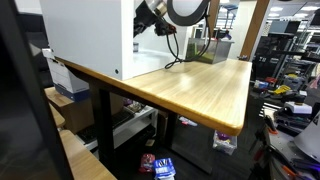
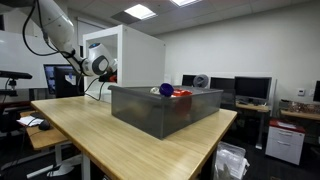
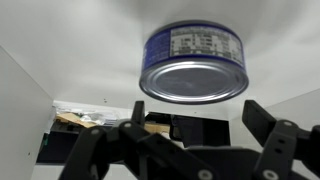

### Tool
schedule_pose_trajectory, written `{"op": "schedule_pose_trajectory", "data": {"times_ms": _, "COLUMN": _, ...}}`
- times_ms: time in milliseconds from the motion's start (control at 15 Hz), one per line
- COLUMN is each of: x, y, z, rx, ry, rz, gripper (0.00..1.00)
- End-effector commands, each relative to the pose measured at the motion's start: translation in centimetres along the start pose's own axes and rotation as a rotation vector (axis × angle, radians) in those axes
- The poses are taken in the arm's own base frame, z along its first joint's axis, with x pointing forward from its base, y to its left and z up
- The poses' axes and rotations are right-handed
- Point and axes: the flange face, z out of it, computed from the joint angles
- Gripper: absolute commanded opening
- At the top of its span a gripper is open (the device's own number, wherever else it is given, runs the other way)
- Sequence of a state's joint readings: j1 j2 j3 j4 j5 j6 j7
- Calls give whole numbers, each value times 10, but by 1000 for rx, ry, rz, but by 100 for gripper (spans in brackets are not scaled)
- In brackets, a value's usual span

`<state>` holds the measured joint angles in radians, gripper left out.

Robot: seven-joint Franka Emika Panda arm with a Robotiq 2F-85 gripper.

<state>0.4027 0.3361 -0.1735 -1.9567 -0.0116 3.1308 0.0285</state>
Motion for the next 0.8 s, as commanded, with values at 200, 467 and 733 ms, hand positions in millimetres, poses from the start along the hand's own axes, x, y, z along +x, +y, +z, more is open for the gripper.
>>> {"op": "schedule_pose_trajectory", "data": {"times_ms": 200, "x": -13, "y": 12, "z": 3, "rx": -2, "ry": -41, "rz": 8, "gripper": 100}}
{"op": "schedule_pose_trajectory", "data": {"times_ms": 467, "x": -22, "y": 12, "z": 7, "rx": 5, "ry": -63, "rz": 11, "gripper": 100}}
{"op": "schedule_pose_trajectory", "data": {"times_ms": 733, "x": -33, "y": 13, "z": 9, "rx": 20, "ry": -84, "rz": 16, "gripper": 100}}
